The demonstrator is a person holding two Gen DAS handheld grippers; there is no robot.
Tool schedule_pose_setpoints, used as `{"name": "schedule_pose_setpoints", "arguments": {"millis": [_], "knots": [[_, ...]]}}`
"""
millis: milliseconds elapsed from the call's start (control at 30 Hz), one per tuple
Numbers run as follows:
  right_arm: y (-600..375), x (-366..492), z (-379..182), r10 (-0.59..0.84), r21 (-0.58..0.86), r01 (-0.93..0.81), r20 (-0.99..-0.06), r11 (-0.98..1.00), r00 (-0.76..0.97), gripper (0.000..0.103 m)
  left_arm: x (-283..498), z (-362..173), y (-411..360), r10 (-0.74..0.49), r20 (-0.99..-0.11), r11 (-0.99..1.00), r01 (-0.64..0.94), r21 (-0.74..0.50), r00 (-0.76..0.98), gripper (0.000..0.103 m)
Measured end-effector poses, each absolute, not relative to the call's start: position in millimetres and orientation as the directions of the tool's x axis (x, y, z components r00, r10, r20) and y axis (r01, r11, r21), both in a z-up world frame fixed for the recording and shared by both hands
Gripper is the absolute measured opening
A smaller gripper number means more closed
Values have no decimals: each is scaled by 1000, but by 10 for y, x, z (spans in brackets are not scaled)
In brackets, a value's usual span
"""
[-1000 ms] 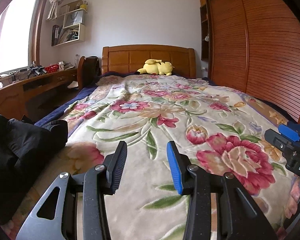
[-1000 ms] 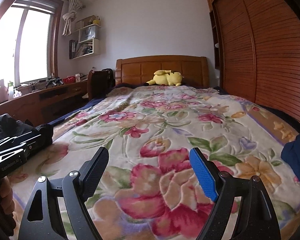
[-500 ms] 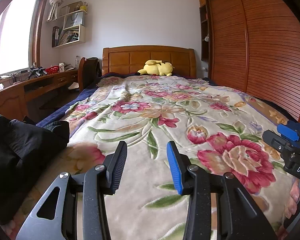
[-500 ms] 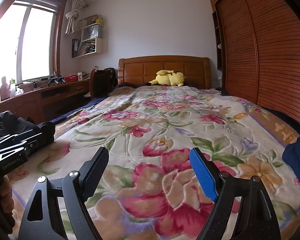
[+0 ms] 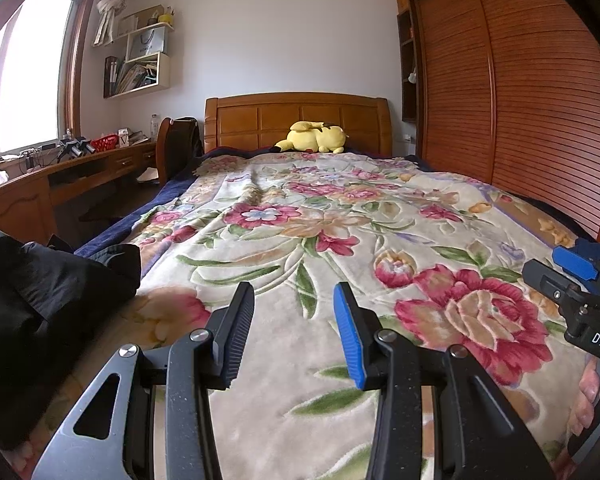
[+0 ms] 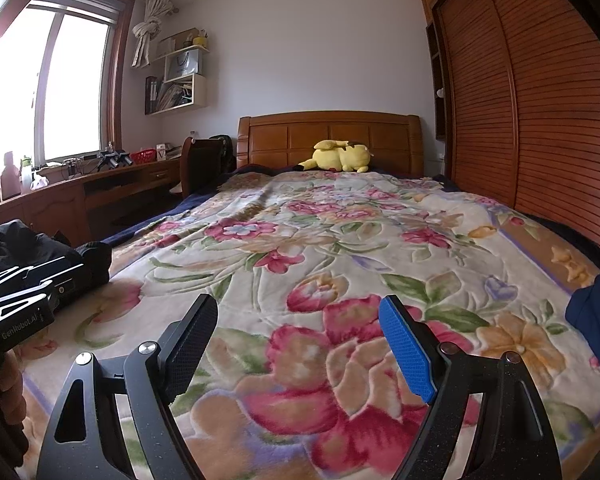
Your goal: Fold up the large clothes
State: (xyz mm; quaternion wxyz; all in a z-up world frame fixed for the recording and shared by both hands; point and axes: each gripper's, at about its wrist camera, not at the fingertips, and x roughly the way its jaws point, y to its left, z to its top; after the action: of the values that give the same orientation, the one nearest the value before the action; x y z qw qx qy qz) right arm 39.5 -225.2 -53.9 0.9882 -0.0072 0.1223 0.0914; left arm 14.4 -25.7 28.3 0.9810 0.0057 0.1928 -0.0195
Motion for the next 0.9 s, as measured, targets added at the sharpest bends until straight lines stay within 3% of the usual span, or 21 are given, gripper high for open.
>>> {"name": "schedule_pose_setpoints", "arguments": {"millis": [900], "knots": [[-2267,386,-521,181,4,-185,-239,983,954,84,134,291,-263,-39,-376,999,44,5,926,42]]}}
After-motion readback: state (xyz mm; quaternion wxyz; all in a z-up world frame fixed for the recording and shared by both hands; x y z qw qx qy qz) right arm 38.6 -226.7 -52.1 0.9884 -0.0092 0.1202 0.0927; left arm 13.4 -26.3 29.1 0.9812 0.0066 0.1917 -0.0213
